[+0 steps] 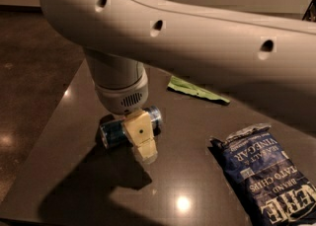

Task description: Knock redbull can over

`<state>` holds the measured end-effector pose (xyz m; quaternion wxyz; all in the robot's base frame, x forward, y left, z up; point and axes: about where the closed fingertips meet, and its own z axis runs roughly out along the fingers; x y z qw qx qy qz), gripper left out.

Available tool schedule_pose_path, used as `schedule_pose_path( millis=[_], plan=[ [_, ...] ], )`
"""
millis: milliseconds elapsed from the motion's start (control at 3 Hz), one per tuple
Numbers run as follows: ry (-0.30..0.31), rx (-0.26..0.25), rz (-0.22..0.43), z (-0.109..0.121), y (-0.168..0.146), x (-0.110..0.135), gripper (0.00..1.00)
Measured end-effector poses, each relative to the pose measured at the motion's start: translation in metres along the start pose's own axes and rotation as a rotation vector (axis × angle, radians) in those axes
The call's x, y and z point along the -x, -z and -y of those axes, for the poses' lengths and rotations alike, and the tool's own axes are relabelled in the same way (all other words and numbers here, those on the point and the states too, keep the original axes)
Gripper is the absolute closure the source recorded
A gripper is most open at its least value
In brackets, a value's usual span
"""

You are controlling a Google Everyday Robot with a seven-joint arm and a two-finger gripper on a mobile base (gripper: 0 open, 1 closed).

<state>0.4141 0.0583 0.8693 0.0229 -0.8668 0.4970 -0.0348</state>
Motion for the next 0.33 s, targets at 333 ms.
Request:
schedule_pose_path(
  millis=[333],
  plan=[
    [0.0,0.0,0.0,0.0,-0.0001,0.0,0.0]
  ],
)
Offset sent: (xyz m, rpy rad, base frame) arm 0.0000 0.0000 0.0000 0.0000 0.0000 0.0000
